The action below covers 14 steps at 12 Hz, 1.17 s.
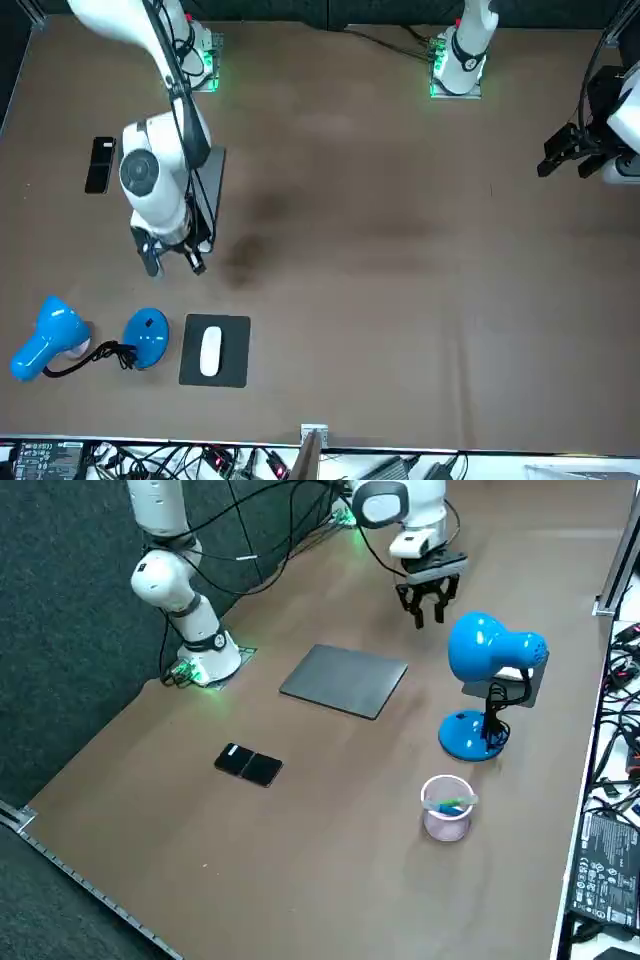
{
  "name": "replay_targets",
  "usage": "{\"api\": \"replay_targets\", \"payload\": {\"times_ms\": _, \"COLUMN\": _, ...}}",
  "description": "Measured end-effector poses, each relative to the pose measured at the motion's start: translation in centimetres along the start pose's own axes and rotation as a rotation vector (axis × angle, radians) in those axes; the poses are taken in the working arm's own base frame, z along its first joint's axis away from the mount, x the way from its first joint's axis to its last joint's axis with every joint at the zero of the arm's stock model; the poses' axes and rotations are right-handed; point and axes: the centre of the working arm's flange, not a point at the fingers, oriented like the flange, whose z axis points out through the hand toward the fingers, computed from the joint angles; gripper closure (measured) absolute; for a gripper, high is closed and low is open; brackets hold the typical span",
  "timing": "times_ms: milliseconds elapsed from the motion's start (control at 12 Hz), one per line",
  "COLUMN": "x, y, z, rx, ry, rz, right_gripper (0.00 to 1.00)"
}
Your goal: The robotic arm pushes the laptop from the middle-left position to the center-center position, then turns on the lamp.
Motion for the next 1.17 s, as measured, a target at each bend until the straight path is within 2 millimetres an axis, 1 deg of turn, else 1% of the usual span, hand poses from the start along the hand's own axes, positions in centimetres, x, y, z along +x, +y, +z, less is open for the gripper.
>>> {"api": "replay_targets", "payload": {"times_ms": 83, "x": 0.8, "y": -0.9, "z": 0.5, "rx": 0.000, "ry": 0.019, "rz": -0.042, "right_gripper": 0.52}}
{"api": "replay_targets", "payload": {"times_ms": 167, "x": 1.6, "y": -1.6, "z": 1.3, "rx": -0.003, "ry": 0.036, "rz": -0.093, "right_gripper": 0.63}}
{"api": "replay_targets", "payload": {"times_ms": 250, "x": 2.4, "y": -2.2, "z": 2.1, "rx": -0.010, "ry": 0.048, "rz": -0.143, "right_gripper": 0.77}}
{"api": "replay_targets", "payload": {"times_ms": 333, "x": 3.1, "y": -2.5, "z": 3.1, "rx": -0.022, "ry": 0.057, "rz": -0.196, "right_gripper": 0.82}}
{"api": "replay_targets", "payload": {"times_ms": 417, "x": 3.7, "y": -2.5, "z": 4.1, "rx": -0.035, "ry": 0.061, "rz": -0.251, "right_gripper": 0.83}}
{"api": "replay_targets", "payload": {"times_ms": 500, "x": 4.4, "y": -2.5, "z": 4.9, "rx": -0.045, "ry": 0.063, "rz": -0.295, "right_gripper": 0.93}}
{"api": "replay_targets", "payload": {"times_ms": 583, "x": 5.5, "y": -2.3, "z": 5.4, "rx": -0.052, "ry": 0.063, "rz": -0.337, "right_gripper": 0.95}}
{"api": "replay_targets", "payload": {"times_ms": 667, "x": 8.1, "y": -1.4, "z": 6.0, "rx": -0.061, "ry": 0.062, "rz": -0.415, "right_gripper": 0.97}}
{"api": "replay_targets", "payload": {"times_ms": 833, "x": 10.5, "y": -0.4, "z": 6.4, "rx": -0.068, "ry": 0.059, "rz": -0.486, "right_gripper": 0.98}}
{"api": "replay_targets", "payload": {"times_ms": 1000, "x": 11.9, "y": 0.1, "z": 7.0, "rx": -0.052, "ry": 0.071, "rz": -0.519, "right_gripper": 0.98}}
{"api": "replay_targets", "payload": {"times_ms": 1167, "x": 12.5, "y": 0.1, "z": 7.9, "rx": -0.036, "ry": 0.082, "rz": -0.527, "right_gripper": 0.98}}
